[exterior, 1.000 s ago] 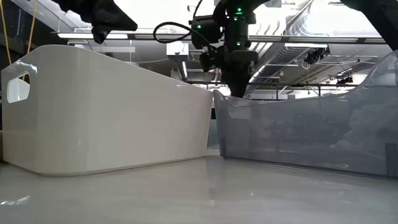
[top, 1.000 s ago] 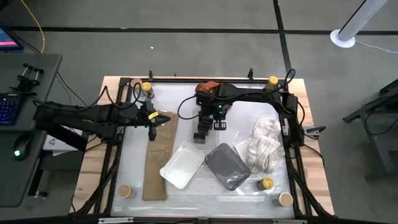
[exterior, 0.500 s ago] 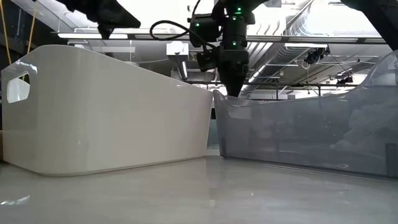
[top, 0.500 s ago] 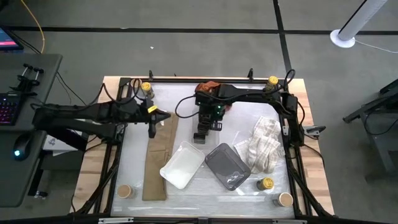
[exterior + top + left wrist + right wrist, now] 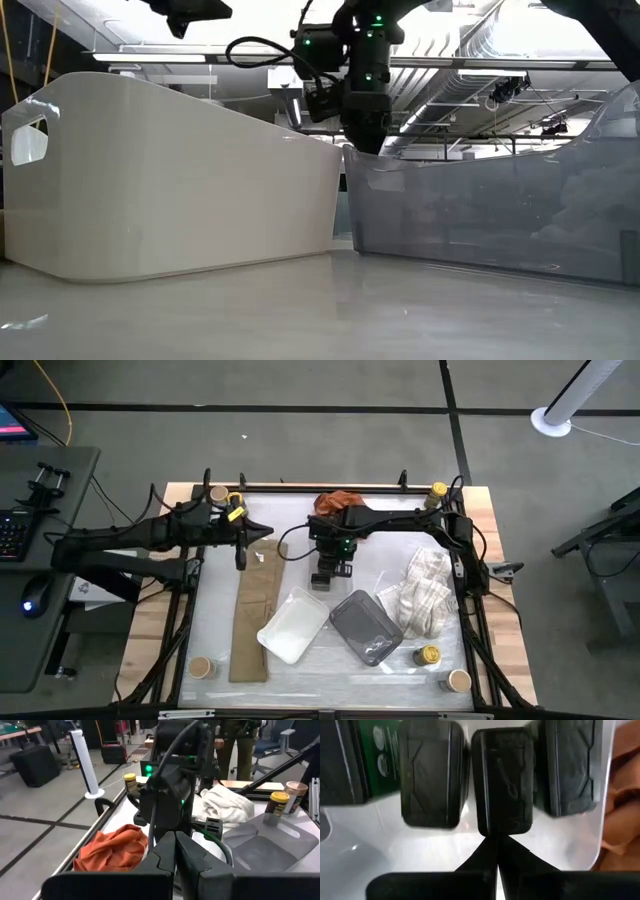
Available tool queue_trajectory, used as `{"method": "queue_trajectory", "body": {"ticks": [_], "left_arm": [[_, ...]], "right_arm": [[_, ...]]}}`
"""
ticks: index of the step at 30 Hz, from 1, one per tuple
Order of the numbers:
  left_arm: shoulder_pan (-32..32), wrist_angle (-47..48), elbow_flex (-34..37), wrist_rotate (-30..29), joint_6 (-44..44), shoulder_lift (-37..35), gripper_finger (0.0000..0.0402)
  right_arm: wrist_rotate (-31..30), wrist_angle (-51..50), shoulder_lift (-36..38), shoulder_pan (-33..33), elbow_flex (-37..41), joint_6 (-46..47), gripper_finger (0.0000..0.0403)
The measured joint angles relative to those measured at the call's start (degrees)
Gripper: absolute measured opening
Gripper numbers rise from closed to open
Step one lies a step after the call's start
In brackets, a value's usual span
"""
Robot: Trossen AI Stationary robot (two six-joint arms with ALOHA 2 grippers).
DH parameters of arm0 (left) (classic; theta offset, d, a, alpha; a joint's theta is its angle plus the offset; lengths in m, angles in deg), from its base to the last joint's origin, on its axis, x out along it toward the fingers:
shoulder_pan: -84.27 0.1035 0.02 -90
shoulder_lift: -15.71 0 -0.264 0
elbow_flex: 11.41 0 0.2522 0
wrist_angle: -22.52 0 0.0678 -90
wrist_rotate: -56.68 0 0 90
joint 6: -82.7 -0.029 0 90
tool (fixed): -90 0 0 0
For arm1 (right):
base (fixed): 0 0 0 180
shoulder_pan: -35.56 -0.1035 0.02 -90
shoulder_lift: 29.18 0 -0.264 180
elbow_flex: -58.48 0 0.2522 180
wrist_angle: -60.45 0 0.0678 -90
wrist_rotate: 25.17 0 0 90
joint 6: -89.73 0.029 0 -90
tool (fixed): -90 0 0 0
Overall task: Sort spices by type
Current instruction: Put the top left yellow seasoning bottle into the white bin
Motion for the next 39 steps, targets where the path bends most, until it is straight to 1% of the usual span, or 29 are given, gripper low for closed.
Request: {"method": "queue_trajectory", "body": {"ticks": [6,12,14,17,20,23,27,32,36,39], "left_arm": [[1.56,0.64,0.00,0.11,-0.02,0.04,0.0000],[4.38,1.54,-0.45,0.11,1.43,0.29,0.0000],[6.74,5.27,-2.76,0.10,3.33,1.71,0.0000],[12.31,15.48,-8.33,0.09,5.10,6.13,0.0000],[19.54,26.36,-14.11,0.34,5.32,13.22,0.0000],[26.04,32.55,-17.58,0.33,2.41,21.22,0.0006],[32.33,36.74,-21.27,0.26,-0.02,30.63,0.0039],[36.71,43.87,-28.44,-2.54,0.99,39.06,0.0108],[38.31,46.06,-31.98,-3.32,1.36,41.73,0.0157],[39.14,46.93,-32.20,-3.54,3.31,42.12,0.0176]], "right_arm": [[0.17,-0.22,0.00,0.00,0.00,-2.07,0.0000],[0.00,-6.04,2.63,0.24,0.00,-4.15,0.0000],[0.01,-6.41,4.52,0.63,0.00,-4.45,0.0000],[-0.02,-6.21,7.62,1.73,0.00,-3.85,0.0000],[-0.10,-5.56,10.51,3.27,0.00,-1.53,0.0000],[-0.94,-4.17,12.60,4.65,0.00,1.36,0.0000],[-1.61,-3.28,14.33,5.59,0.00,4.94,0.0000],[-1.55,-2.68,15.13,4.44,0.00,5.91,0.0000],[-1.55,-1.32,15.13,3.29,0.00,4.92,0.0000],[-1.55,-0.18,15.09,2.75,0.00,4.11,0.0000]]}}
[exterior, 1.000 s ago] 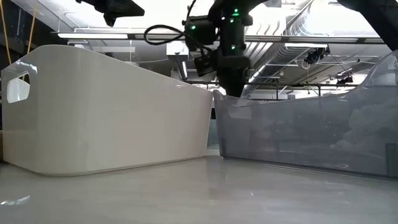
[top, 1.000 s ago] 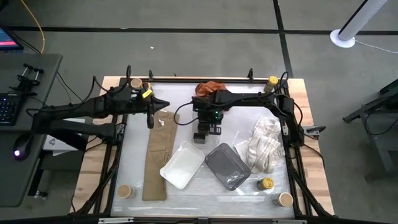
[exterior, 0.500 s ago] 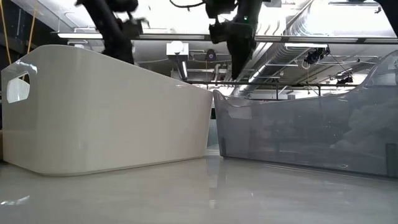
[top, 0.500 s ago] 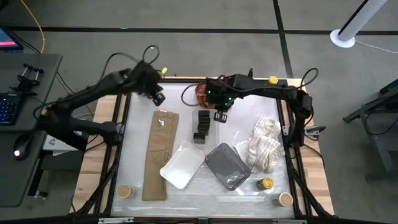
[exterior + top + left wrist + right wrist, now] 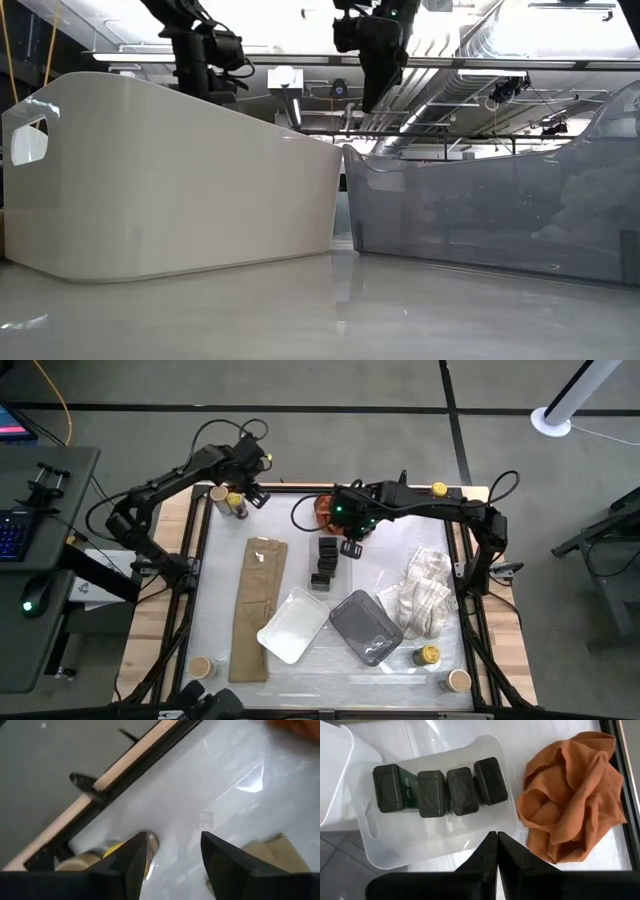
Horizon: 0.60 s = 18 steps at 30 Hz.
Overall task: Sort spices by type
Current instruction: Put the top left yellow seasoning bottle into the white bin
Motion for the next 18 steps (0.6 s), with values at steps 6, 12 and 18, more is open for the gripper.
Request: {"method": "queue_trajectory", "body": {"ticks": [6,12,18], "left_arm": [[1.15,0.93,4.85,-7.68,6.84,-2.48,0.0104],[0.90,-13.22,18.87,-9.21,17.70,-12.29,0.0012],[0.53,-22.85,27.72,-14.01,22.68,-18.48,0.0001]], "right_arm": [[-0.02,-0.17,-0.03,0.02,0.00,-0.16,0.0000],[-1.29,0.08,-0.07,0.05,0.00,-0.16,0.0000],[-1.29,0.45,-0.10,0.05,0.00,-0.14,0.0000]]}}
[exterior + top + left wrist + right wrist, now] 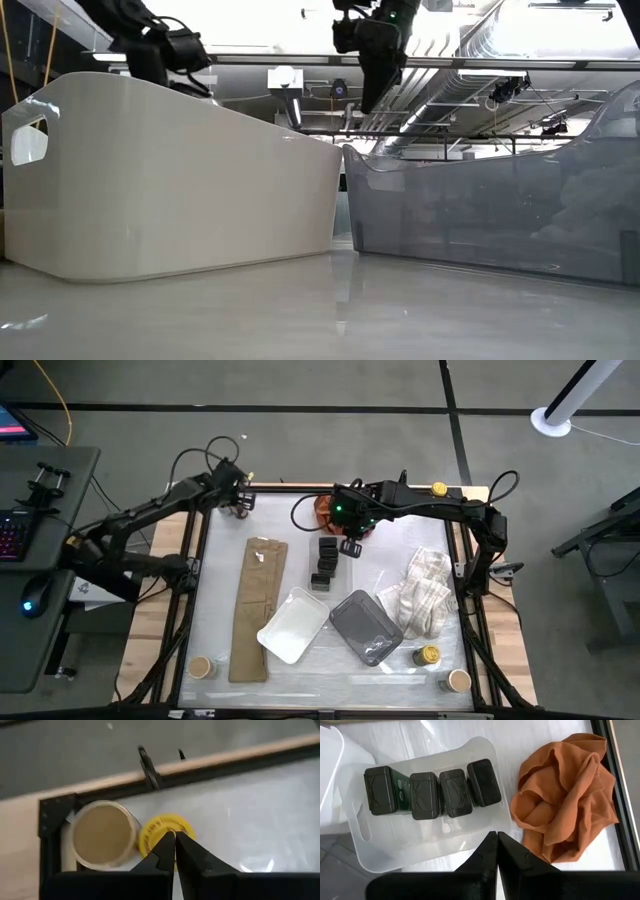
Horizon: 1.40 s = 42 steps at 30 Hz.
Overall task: Sort spices by type
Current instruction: Put the top left yellow seasoning bottle into the white bin
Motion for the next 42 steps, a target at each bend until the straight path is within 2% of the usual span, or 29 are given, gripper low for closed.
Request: {"method": "queue_trajectory", "body": {"ticks": [4,12,24,34,42], "left_arm": [[0.22,-4.00,2.93,-1.89,0.34,0.38,0.0000],[0.22,-9.14,4.26,-3.35,3.16,2.40,0.0000],[-1.50,-7.63,6.01,-5.97,4.25,2.31,0.0000],[-7.97,-7.12,6.03,-4.46,5.40,2.29,0.0000],[-15.47,-7.12,6.08,-2.77,8.13,2.29,0.0000]], "right_arm": [[0.00,1.30,0.00,0.00,0.00,0.43,0.0000],[0.00,1.47,0.00,0.00,0.00,2.04,0.0000],[0.01,1.45,0.00,-0.04,0.00,2.07,0.0000],[0.00,1.47,-0.02,-0.04,0.00,1.99,0.0000],[0.01,2.30,-0.04,-0.04,0.00,1.96,0.0000]]}}
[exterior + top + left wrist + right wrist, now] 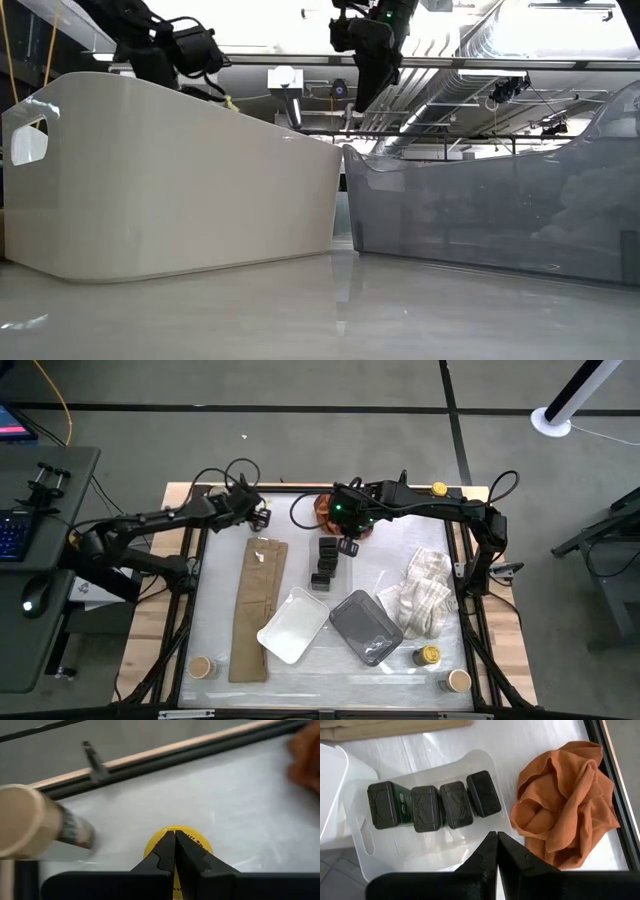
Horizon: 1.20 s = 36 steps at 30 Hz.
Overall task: Sort spices by type
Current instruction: Put the top left yellow seasoning bottle into the white bin
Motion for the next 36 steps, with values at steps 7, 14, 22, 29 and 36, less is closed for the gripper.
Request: {"method": "queue_trajectory", "body": {"ticks": [7,14,22,29,36], "left_arm": [[-6.02,-3.42,0.15,1.13,0.66,0.11,0.0000],[-9.07,-3.96,-2.10,5.60,-2.97,-0.23,0.0000],[-6.56,3.62,-15.63,14.46,-23.79,-0.49,0.0007],[-1.76,15.47,-24.48,18.97,-31.11,0.86,0.0109],[0.55,23.65,-24.97,20.43,-25.49,3.50,0.0254]], "right_arm": [[0.00,2.17,0.00,0.00,0.00,0.00,0.0000],[-0.01,2.47,0.00,0.00,0.00,-0.01,0.0000],[-0.01,1.83,0.00,0.00,0.00,1.01,0.0000],[-0.06,-3.56,0.04,-0.14,0.00,3.04,0.0000],[-1.92,-6.54,0.07,-0.83,0.00,2.99,0.0000]]}}
